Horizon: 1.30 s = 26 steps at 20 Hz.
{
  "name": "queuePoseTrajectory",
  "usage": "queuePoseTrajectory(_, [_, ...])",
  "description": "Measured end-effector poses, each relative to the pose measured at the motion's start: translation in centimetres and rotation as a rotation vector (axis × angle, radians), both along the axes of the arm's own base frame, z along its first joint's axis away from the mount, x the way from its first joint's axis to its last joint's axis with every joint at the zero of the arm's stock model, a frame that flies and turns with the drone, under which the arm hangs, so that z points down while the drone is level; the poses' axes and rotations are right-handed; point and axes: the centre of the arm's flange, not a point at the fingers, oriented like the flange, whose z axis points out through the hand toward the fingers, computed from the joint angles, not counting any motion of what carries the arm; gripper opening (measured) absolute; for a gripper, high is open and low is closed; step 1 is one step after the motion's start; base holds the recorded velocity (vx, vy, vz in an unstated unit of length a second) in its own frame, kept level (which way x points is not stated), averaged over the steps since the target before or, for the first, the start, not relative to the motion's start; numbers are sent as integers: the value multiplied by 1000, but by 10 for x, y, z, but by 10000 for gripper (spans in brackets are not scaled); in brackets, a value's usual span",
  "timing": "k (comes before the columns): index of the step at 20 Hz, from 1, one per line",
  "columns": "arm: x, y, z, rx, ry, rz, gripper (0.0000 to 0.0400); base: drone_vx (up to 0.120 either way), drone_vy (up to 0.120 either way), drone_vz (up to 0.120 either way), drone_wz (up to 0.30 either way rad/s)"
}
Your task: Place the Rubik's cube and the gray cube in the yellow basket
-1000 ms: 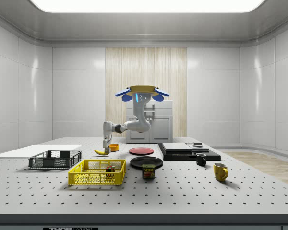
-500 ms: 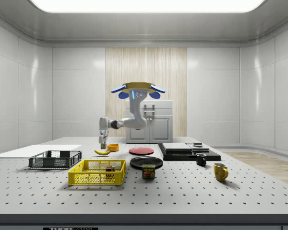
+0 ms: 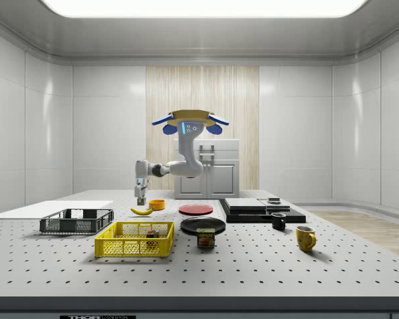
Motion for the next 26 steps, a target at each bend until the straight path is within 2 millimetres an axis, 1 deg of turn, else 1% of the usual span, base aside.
queuePoseTrajectory(15, [0,0,0,0,0,0,250,0,120,0,0])
queuePoseTrajectory(18, [0,0,0,0,0,0,250,0,120,80,0])
queuePoseTrajectory(26, [0,0,0,0,0,0,250,0,120,0,0])
